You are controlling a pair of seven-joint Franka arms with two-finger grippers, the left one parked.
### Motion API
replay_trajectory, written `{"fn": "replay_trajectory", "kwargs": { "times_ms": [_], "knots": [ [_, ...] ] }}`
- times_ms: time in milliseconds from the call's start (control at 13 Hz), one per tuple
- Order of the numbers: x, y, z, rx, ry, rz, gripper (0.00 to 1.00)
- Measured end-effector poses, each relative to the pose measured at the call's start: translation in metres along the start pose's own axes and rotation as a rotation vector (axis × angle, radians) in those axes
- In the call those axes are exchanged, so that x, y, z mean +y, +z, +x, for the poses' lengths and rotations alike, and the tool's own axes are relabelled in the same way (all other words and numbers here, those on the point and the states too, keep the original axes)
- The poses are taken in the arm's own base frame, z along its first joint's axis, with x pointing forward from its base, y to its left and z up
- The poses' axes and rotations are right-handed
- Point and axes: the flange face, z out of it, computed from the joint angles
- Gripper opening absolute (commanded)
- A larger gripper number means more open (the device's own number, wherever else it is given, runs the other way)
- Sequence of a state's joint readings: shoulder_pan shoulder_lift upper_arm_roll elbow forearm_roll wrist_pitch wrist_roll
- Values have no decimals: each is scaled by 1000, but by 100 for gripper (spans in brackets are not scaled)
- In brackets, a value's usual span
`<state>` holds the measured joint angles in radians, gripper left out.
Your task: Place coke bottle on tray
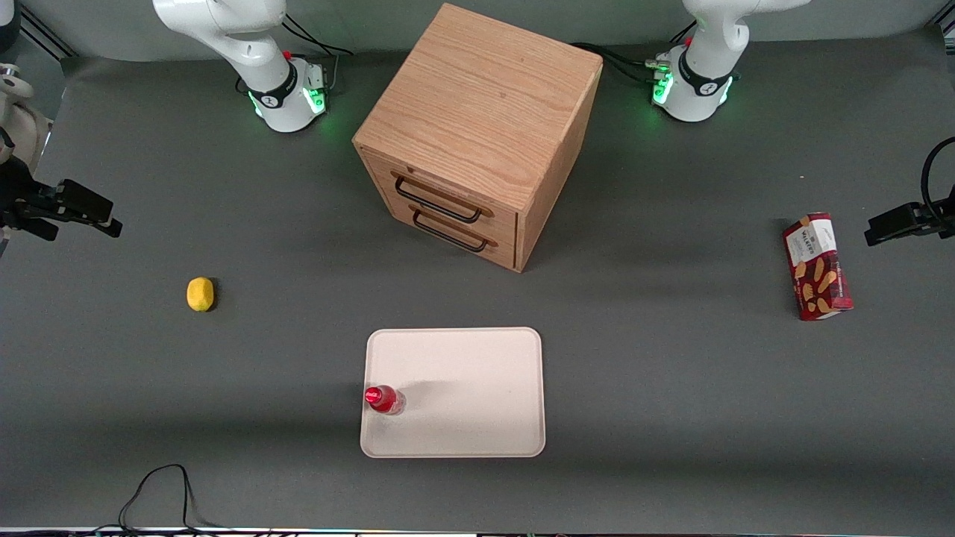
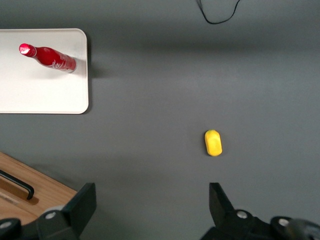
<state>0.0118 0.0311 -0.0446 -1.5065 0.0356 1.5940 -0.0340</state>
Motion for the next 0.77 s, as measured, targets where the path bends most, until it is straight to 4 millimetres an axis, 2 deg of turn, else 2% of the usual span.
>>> {"fn": "replay_trajectory", "kwargs": {
  "times_ms": [231, 769],
  "knots": [
    [9, 1, 2, 10, -20, -2, 100],
    [4, 4, 1, -13, -16, -6, 100]
  ]
}}
